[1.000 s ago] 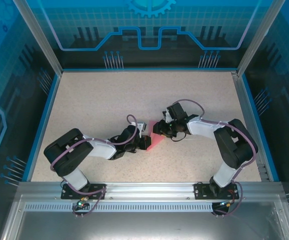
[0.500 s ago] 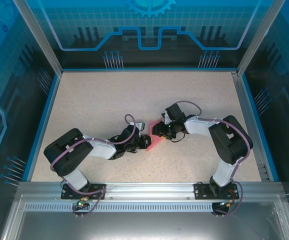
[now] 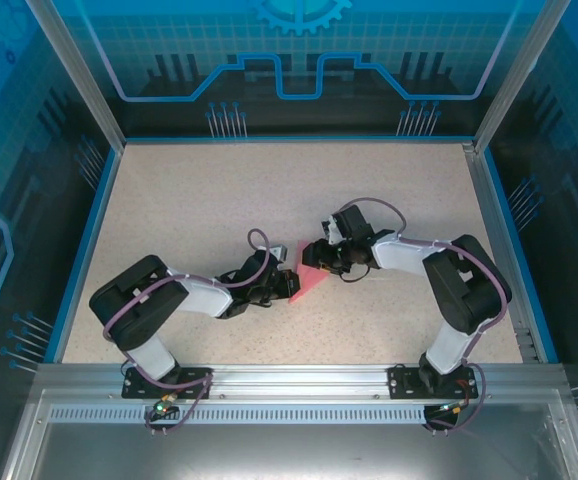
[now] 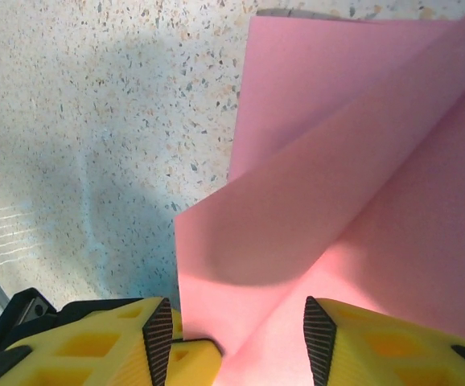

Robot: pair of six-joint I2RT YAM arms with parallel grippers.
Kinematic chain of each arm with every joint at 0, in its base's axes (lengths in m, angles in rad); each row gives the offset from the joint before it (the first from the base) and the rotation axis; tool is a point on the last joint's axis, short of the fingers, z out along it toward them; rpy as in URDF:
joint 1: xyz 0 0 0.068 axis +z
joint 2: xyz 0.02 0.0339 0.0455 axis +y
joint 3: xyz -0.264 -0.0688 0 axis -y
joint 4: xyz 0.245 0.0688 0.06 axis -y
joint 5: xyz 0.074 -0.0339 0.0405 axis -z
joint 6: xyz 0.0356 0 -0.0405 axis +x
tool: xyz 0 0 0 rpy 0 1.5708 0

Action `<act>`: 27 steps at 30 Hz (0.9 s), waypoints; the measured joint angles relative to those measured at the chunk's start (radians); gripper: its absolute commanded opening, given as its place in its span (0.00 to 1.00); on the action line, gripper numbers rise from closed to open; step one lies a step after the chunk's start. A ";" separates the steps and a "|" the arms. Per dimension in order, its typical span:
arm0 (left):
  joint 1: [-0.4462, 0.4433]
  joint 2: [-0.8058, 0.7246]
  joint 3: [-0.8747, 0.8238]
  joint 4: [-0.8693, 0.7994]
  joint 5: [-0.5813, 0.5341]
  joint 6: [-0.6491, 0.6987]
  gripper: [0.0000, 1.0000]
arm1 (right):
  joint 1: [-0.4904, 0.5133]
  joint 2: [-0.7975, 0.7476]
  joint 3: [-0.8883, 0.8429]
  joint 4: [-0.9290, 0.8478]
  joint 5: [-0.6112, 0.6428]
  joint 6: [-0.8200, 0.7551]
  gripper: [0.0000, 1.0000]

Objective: Fold a paper plane with a square sheet of paper (pick it up from the middle)
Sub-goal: Fourth fold the wing at the center of the table.

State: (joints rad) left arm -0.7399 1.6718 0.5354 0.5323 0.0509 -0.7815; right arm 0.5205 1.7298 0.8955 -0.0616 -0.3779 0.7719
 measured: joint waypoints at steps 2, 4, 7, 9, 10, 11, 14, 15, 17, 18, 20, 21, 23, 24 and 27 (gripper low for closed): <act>0.006 0.003 0.000 -0.004 0.007 -0.014 0.07 | 0.000 0.002 0.000 0.005 -0.002 0.000 0.50; 0.011 0.004 0.000 -0.004 0.015 -0.031 0.07 | 0.000 0.008 0.000 0.011 -0.006 0.000 0.50; 0.018 0.004 0.000 -0.004 0.021 -0.047 0.07 | 0.000 0.025 0.000 0.011 -0.008 -0.003 0.50; 0.021 0.004 0.000 -0.004 0.025 -0.057 0.07 | 0.000 0.036 0.000 0.010 -0.009 -0.007 0.50; 0.023 0.004 0.000 -0.004 0.026 -0.059 0.07 | 0.000 0.040 0.000 0.010 -0.009 -0.007 0.50; 0.025 0.003 -0.001 -0.003 0.028 -0.061 0.07 | 0.000 0.043 0.000 0.010 -0.010 -0.007 0.50; 0.029 0.003 -0.002 -0.003 0.034 -0.073 0.07 | 0.000 0.052 0.003 0.010 -0.014 -0.007 0.50; 0.029 0.003 -0.002 -0.003 0.035 -0.078 0.07 | 0.000 0.055 0.005 0.010 -0.017 -0.007 0.50; 0.032 0.003 -0.002 -0.003 0.039 -0.084 0.07 | 0.000 0.065 0.011 0.010 -0.017 -0.007 0.50; 0.032 0.003 -0.002 -0.003 0.041 -0.085 0.08 | 0.000 0.070 0.016 0.007 -0.018 -0.007 0.50; 0.036 0.003 -0.002 -0.003 0.045 -0.086 0.11 | 0.000 0.077 0.027 -0.003 -0.018 -0.007 0.50; 0.038 0.003 -0.002 -0.003 0.047 -0.087 0.14 | 0.000 0.082 0.034 -0.007 -0.017 -0.007 0.50; 0.041 0.001 -0.002 -0.007 0.052 -0.093 0.20 | 0.000 0.090 0.048 -0.025 -0.015 -0.006 0.50; 0.042 -0.003 -0.002 -0.014 0.053 -0.095 0.24 | 0.001 0.094 0.057 -0.036 -0.011 -0.006 0.50; 0.045 -0.034 -0.002 -0.059 0.060 -0.093 0.34 | 0.003 0.103 0.079 -0.068 0.004 -0.006 0.49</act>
State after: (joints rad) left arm -0.6945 1.6379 0.5339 0.4732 0.1104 -0.8749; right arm 0.5236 1.8328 0.9741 -0.1291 -0.3737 0.7658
